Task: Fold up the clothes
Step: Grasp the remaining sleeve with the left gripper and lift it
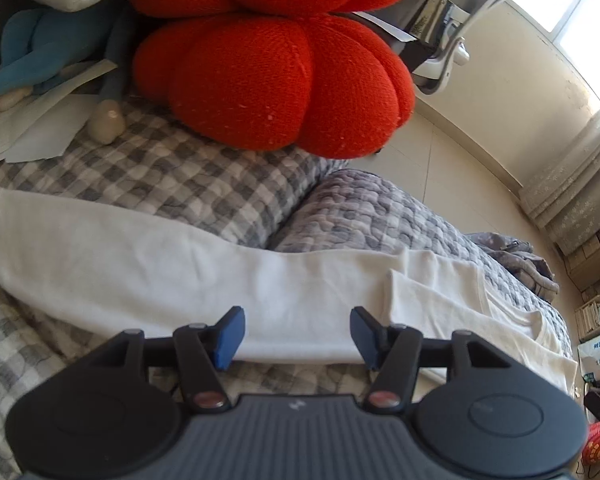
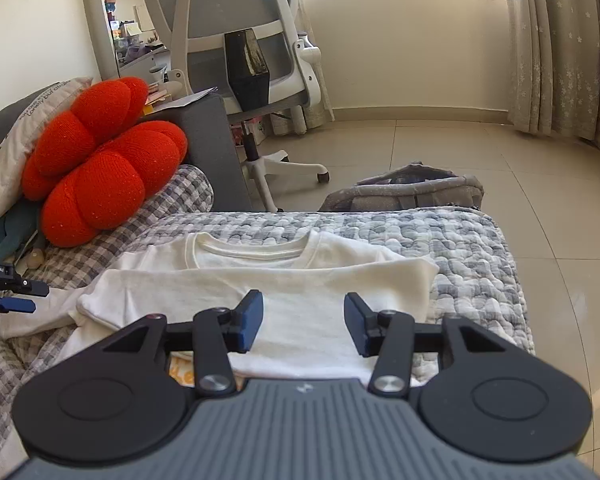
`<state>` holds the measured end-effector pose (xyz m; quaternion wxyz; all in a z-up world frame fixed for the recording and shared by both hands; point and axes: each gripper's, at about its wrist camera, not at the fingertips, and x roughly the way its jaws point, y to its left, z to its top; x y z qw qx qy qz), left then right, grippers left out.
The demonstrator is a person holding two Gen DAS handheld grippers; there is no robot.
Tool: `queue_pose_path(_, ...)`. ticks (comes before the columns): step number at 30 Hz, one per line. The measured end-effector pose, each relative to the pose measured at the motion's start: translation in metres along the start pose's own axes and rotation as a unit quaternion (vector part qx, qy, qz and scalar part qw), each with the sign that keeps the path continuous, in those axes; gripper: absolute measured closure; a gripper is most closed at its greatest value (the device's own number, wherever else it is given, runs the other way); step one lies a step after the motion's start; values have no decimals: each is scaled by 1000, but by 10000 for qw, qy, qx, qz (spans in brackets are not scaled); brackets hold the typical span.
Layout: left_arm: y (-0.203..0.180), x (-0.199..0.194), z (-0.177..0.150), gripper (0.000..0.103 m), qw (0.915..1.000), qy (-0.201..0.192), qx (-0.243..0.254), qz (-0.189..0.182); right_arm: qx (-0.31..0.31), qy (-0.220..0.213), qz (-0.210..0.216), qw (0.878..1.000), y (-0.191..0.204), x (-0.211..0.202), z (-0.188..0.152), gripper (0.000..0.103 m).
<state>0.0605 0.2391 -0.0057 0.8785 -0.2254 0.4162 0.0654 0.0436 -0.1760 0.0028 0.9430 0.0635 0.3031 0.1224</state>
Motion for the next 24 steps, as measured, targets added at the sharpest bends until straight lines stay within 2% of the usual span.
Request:
queue_pose_path(6,38,-15,-2,34,9982,-15,-529,298,3,35,99,9999,17,-5,-5,49)
queue_pose_path(12,80,-20,-10,34,9903,2,-1369,229,-10,94,152,9998,22,-5,-11,48)
queue_pose_path(17,110,-8,-24,36,9732,-188,-2281,229,-9,140,191,9997,25,-5,-15,48)
queue_pose_path(21,130,5,-36,44,9537,-392,-2972,246,48,160,187,9997,22,-3,-18,48)
queue_pose_path(24,138,8,-44,48,9397,-701,-3330,341,73,197,176,9996,20,-1,-20,48)
